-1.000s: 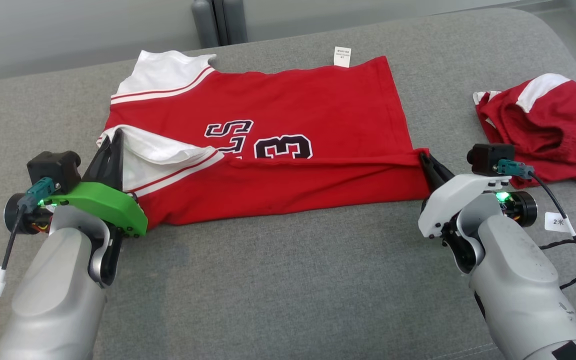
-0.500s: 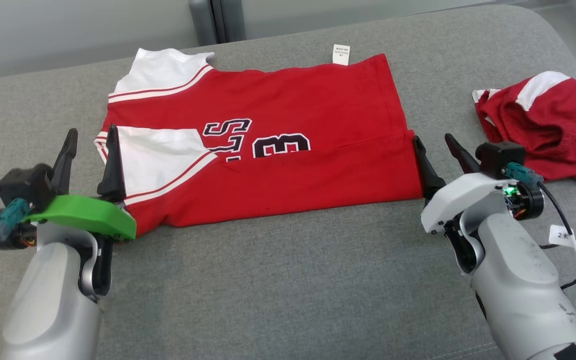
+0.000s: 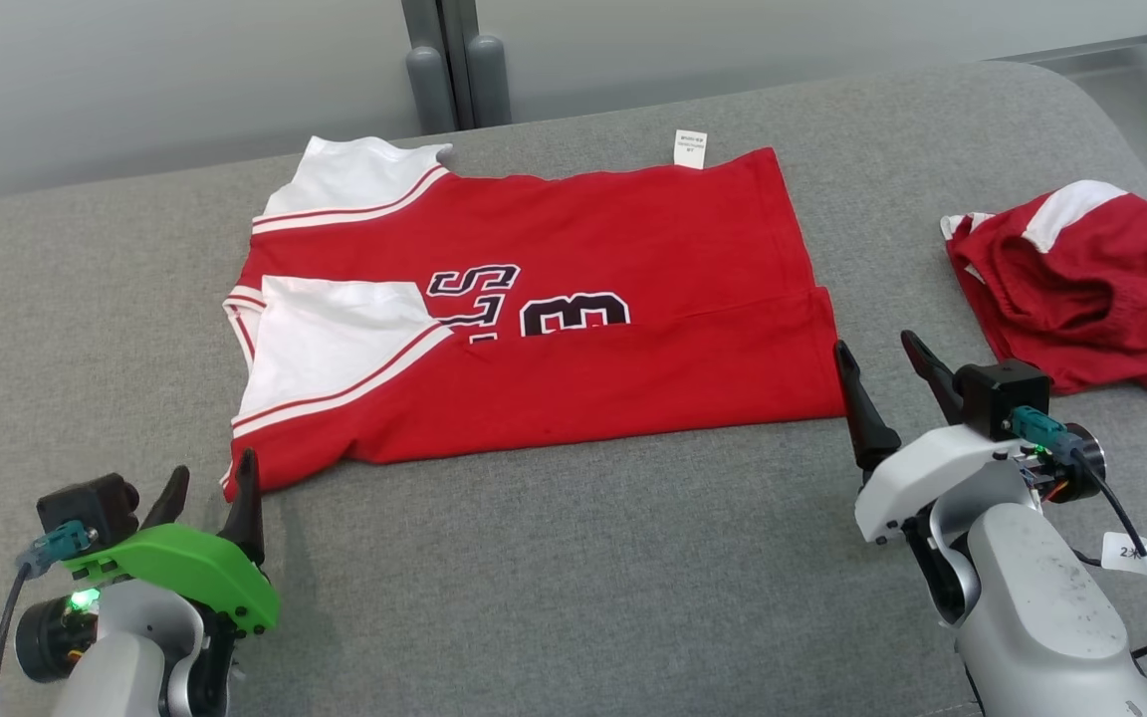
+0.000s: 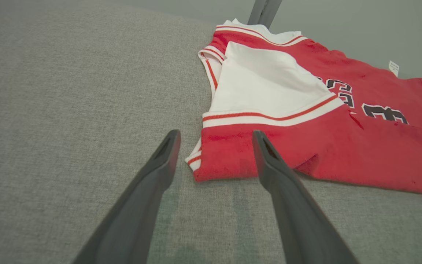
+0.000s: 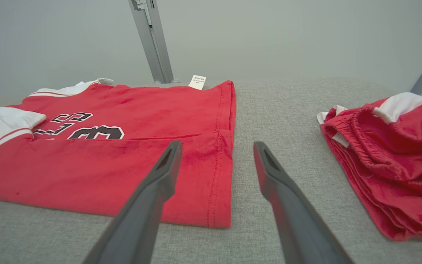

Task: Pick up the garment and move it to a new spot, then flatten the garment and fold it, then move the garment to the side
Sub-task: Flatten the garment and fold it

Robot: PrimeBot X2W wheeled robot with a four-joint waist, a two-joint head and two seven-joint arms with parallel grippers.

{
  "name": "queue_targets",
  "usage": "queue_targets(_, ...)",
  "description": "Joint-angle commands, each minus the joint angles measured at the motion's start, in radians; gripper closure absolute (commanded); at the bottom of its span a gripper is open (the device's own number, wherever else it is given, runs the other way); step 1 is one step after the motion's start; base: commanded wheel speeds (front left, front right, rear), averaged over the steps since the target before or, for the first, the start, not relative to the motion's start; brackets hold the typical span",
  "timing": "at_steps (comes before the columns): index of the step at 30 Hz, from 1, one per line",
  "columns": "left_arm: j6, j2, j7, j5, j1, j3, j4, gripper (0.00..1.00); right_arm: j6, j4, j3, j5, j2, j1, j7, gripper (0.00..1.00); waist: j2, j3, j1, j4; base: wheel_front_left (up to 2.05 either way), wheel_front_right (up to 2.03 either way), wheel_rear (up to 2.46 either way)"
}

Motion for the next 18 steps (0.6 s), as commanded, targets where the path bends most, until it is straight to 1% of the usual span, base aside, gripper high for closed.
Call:
queue_targets(1, 0.01, -0.001, 0.033, -0.021, 0.016, 0.005, 0.002, 0.0, -0.001, -0.015, 0.002, -0.003, -0.004, 0.018, 0.009, 0.0, 0.0, 0.0, 0.0, -0.002, 0.0, 0.0, 0.0)
queue_targets(5, 0.024, 0.001, 0.111, -0.046, 0.015, 0.006, -0.002, 0.0, -0.001, -0.058, 0.011, -0.007, -0.004, 0.032, 0.033, 0.0, 0.0, 0.011, 0.0, -0.012, 0.0, 0.0, 0.0)
queue_targets(12, 0.058, 0.002, 0.185, -0.088, -0.023, 0.029, 0.017, 0.0, -0.001, -0.111, 0.022, -0.011, -0.004, 0.031, 0.069, 0.0, 0.0, 0.043, 0.0, -0.035, 0.0, 0.0, 0.0)
queue_targets(18, 0.057, -0.014, 0.218, -0.129, -0.047, 0.041, 0.041, 0.0, -0.001, -0.128, 0.021, -0.015, -0.004, 0.023, 0.087, 0.0, 0.0, 0.056, 0.0, -0.045, 0.0, 0.0, 0.0)
